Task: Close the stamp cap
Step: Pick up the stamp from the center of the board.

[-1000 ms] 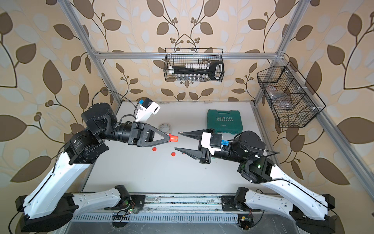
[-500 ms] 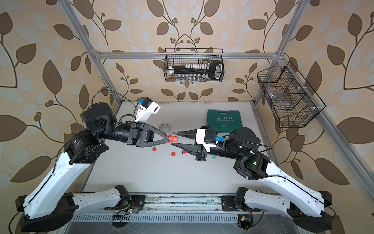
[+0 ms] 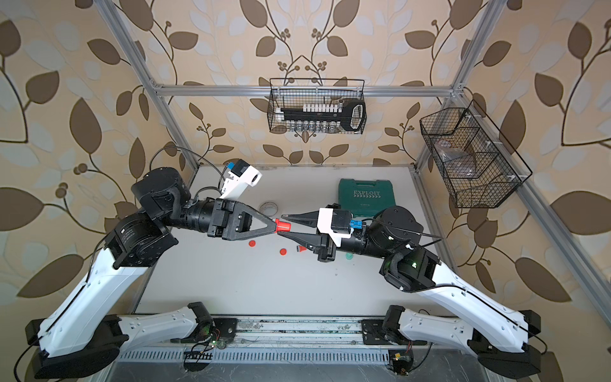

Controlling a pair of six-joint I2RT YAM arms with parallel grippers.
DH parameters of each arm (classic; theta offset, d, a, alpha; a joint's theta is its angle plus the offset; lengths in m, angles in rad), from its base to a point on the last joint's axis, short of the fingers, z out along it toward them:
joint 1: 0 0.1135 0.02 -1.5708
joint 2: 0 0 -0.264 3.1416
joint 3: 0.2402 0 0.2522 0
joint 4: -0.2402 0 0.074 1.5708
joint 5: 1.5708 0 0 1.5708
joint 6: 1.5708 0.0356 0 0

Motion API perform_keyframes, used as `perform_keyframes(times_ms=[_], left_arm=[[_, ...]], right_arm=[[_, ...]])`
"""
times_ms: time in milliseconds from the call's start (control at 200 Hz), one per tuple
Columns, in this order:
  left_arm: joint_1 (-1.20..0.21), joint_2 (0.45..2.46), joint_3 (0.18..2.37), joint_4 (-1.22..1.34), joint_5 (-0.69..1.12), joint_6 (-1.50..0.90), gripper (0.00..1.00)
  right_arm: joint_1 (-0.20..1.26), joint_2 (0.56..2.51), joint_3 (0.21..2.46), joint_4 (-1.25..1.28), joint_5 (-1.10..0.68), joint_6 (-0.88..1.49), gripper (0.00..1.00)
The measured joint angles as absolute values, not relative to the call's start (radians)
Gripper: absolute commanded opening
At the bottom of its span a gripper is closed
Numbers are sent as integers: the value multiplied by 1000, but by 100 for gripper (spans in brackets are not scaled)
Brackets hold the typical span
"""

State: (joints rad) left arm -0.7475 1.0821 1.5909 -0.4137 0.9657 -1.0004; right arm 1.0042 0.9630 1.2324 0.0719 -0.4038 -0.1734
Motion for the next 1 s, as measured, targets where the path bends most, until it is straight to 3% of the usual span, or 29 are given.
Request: perform_keyframes(times_ms=[325, 560, 635, 825, 1005], left_arm=[[-748, 1082, 1591, -407, 965, -1003, 14], [-748, 1082, 1591, -406, 965, -1003, 17], [-748, 1082, 1591, -405, 965, -1003, 21], [-748, 1080, 1598, -439, 941, -971, 47], [-748, 1081, 1644, -579, 838, -911, 52]], right_arm=[[1006, 965, 1233, 72, -406, -161, 17], [1006, 965, 1233, 72, -409, -154, 2], [1006, 965, 1235, 72, -409, -154, 0], [1006, 965, 1235, 64, -399, -153, 0], [1006, 953, 1234, 17, -329, -153, 0]])
